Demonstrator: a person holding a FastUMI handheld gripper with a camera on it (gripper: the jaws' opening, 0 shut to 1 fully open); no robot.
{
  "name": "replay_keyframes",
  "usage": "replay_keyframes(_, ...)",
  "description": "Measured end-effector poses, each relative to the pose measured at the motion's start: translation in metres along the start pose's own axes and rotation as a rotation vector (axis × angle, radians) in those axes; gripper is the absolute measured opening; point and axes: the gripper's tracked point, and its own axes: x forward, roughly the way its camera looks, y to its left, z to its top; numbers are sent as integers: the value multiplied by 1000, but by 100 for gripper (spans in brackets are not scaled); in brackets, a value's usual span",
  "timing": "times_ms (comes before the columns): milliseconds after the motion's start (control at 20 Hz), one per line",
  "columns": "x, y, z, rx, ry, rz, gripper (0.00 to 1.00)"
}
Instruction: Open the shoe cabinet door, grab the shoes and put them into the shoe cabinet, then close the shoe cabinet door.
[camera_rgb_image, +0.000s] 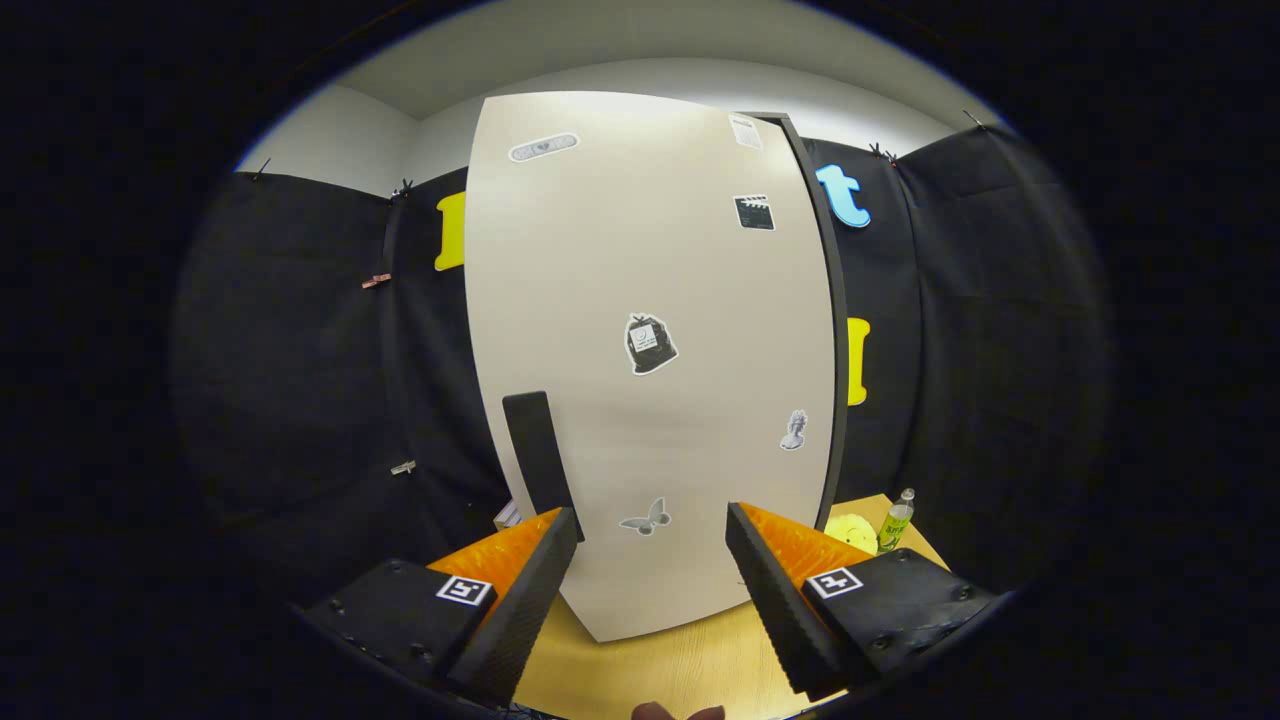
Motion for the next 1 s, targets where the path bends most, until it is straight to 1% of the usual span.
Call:
replay_keyframes(500,-6,-20,15,-3,-74,-72,98)
replay_keyframes(1000,-13,-30,19,7,-84,-84,98)
